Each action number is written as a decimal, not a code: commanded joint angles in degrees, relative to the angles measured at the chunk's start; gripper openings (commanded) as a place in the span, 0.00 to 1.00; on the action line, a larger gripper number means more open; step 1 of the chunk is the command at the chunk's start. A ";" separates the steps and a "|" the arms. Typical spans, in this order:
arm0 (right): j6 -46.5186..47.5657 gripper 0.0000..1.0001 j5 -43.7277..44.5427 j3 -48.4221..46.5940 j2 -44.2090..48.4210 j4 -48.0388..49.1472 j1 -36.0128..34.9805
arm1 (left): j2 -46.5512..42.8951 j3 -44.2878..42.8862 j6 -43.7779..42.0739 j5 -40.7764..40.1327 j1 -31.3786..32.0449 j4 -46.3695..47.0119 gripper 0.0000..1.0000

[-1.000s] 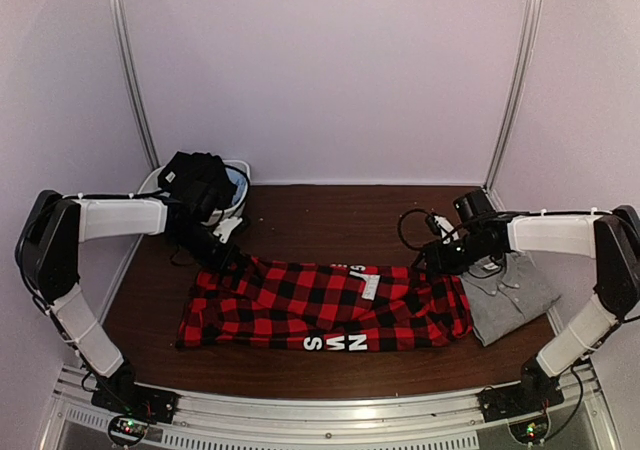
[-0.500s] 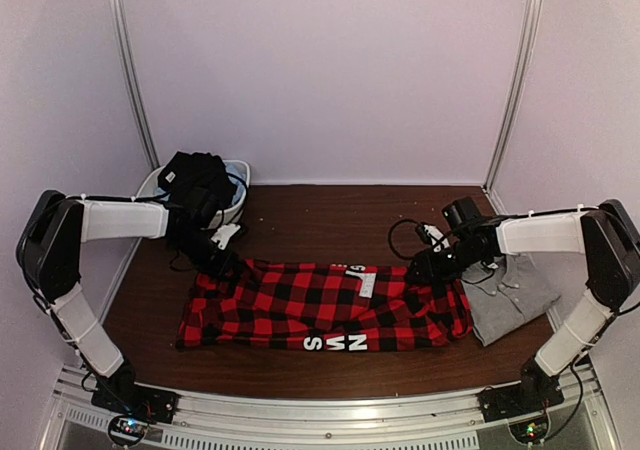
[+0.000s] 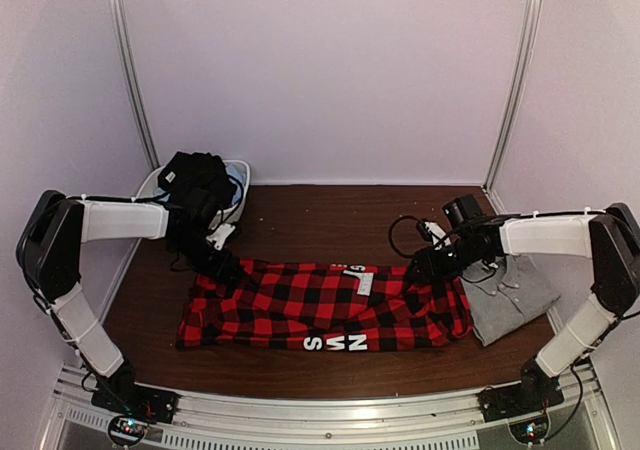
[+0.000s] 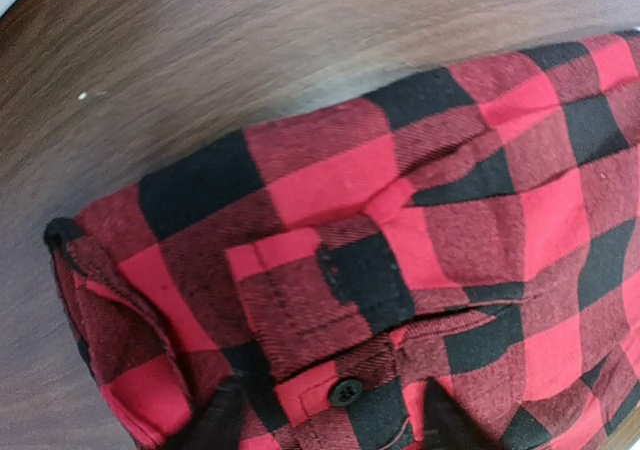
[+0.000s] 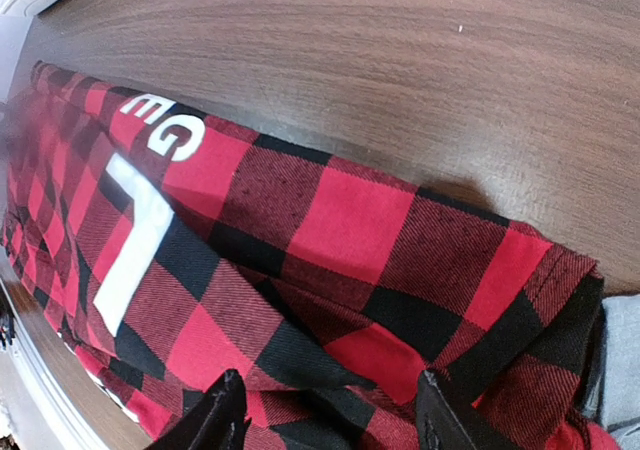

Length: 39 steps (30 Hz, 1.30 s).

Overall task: Fold and stack the long sleeve shirts
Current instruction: Fold the sleeve of the rectangle-folded shirt, then rotate the rectangle-folded shirt at the center of the board.

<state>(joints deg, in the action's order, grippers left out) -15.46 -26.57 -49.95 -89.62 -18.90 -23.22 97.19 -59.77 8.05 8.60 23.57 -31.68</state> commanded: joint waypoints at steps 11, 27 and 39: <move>-4.27 0.59 3.63 -0.66 4.24 0.24 -6.58 | -13.15 3.22 2.51 4.10 2.43 13.49 0.98; -7.03 0.58 10.16 1.78 -5.77 4.12 -8.86 | -4.71 17.51 8.11 5.98 10.79 36.58 0.98; -3.76 0.58 13.24 -0.40 -10.04 2.18 -8.77 | -4.91 25.59 7.73 -1.45 13.01 36.53 0.98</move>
<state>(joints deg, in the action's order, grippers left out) -21.08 -18.50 -47.97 -94.94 -12.73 -32.14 92.12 -37.08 15.05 10.81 35.44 6.24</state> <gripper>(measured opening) 0.585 0.976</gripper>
